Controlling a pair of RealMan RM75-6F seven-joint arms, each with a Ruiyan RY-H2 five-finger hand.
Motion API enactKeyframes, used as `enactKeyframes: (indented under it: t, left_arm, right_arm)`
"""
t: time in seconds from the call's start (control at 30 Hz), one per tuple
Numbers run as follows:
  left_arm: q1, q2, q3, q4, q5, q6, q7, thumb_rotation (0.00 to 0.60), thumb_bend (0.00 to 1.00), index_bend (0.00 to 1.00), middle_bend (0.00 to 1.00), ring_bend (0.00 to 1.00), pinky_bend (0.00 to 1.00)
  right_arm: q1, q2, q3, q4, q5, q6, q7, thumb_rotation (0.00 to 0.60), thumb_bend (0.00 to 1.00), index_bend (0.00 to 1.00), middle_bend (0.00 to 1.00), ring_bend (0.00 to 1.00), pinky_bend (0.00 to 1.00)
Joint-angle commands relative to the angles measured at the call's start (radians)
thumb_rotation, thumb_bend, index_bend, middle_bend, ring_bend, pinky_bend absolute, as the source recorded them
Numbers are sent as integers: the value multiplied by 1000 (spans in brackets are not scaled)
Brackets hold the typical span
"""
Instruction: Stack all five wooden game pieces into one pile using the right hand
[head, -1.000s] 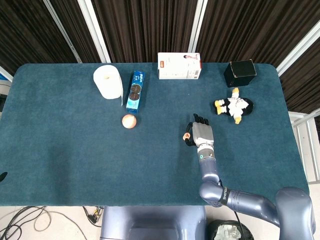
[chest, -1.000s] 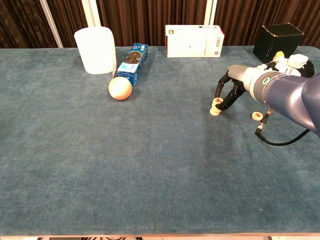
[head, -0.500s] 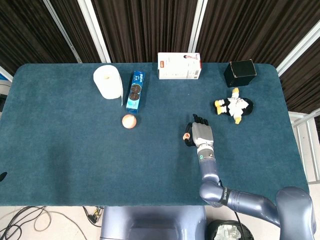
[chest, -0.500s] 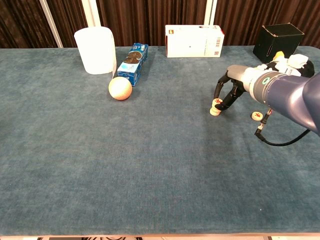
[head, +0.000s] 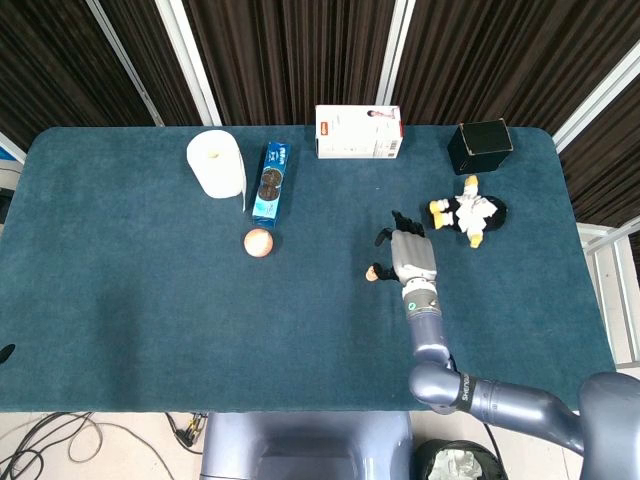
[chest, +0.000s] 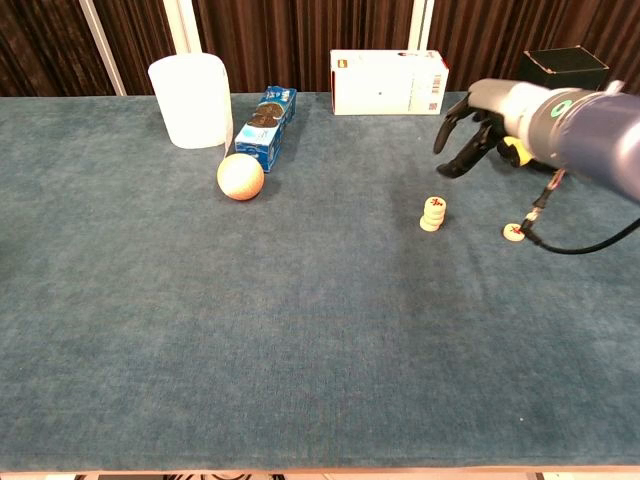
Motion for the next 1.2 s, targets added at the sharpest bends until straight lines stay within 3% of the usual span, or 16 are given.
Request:
enactKeyframes:
  t: [0.03,0.17,0.4,0.8,1.2]
  left_arm:
    - [0,0,0,-2,1,2,1,600,109,13,0,0,0]
    - [2,1,-2,-2,-6,3,-2,600,110,13,0,0,0]
    - [0,0,0,-5,-8,-2,9,600,109,13,0,0,0]
    - [-2,0,2,-11,-12,-6,18,600,109,13,0,0,0]
    - [-1,1,1,-10,-12,-4,14,600,109,13,0,0,0]
  right_arm:
    - [-39,42,-41,-55,-9,29,-8,600,406,402,0,0,0]
    - [-100,75,-107,-97,-69,39,35,600,406,402,0,0,0]
    - [-158,65,-164,-52,-141,21,116,600,406,402,0,0,0]
    - [-189,41,-172,80,-146,-33,158,600,407,402,0,0,0]
    - [-196,5,-163,137,-147,-71,173,600,407,402,0,0,0]
